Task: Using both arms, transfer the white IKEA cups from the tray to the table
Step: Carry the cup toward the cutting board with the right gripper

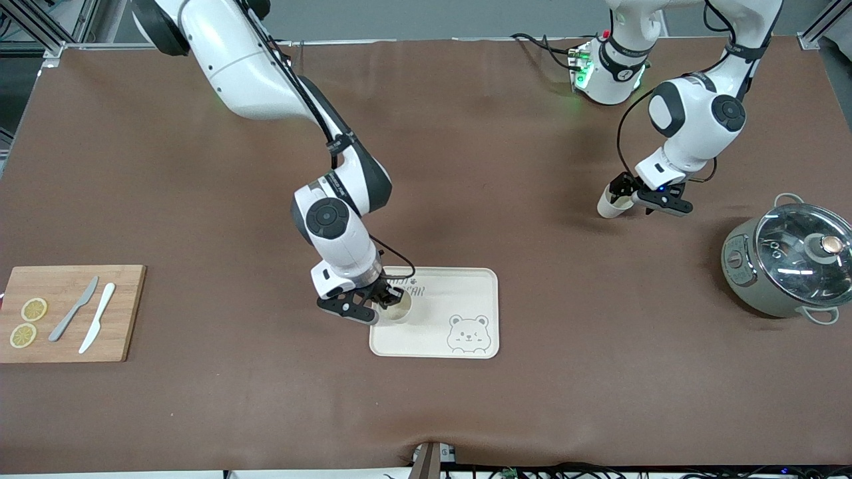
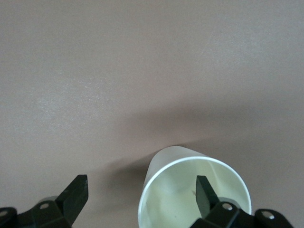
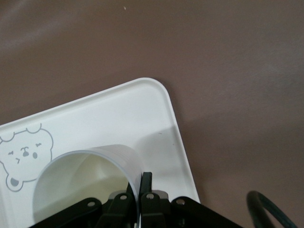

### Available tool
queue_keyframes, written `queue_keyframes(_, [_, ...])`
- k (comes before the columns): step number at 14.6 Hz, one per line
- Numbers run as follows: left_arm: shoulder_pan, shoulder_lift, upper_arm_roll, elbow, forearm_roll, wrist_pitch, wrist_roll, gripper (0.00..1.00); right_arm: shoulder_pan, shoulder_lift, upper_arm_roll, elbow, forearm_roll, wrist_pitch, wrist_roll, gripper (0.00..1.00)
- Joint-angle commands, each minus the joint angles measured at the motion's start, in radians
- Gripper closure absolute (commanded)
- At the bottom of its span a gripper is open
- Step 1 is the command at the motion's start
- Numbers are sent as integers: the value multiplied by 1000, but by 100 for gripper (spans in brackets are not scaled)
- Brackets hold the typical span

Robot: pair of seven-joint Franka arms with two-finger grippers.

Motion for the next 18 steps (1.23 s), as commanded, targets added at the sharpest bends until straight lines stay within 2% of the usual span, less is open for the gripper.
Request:
queue_keyframes(1, [4,-35,-3,-5,-27,-5,27,0,-26,-100,10,-64,-5,-71,-96,100])
queue_keyframes(7, [40,-161,3,3,-25,-203,23,0,-107,-289,11,-269,-2,-102,-243,100])
queue_keyframes(10, [42,-170,4,29,-24,-217,20,0,-184,-392,14,-413,3,-92,-387,100])
queue_keyframes(13, [45,-167,4,110,-24,-285,7,0,-283,-466,18,-519,6,-87,-583,100])
queue_keyframes(15, [45,-164,4,198,-13,-387,-67,0,-370,-486,16,-562,76,-85,-785,100])
queue_keyframes(17, [27,-155,6,292,-12,-471,-140,0,-482,-480,13,-588,202,-79,-1090,100])
queue_keyframes(18, [-16,-152,11,327,-4,-497,-188,0,-513,-477,11,-599,240,-69,-1199,100])
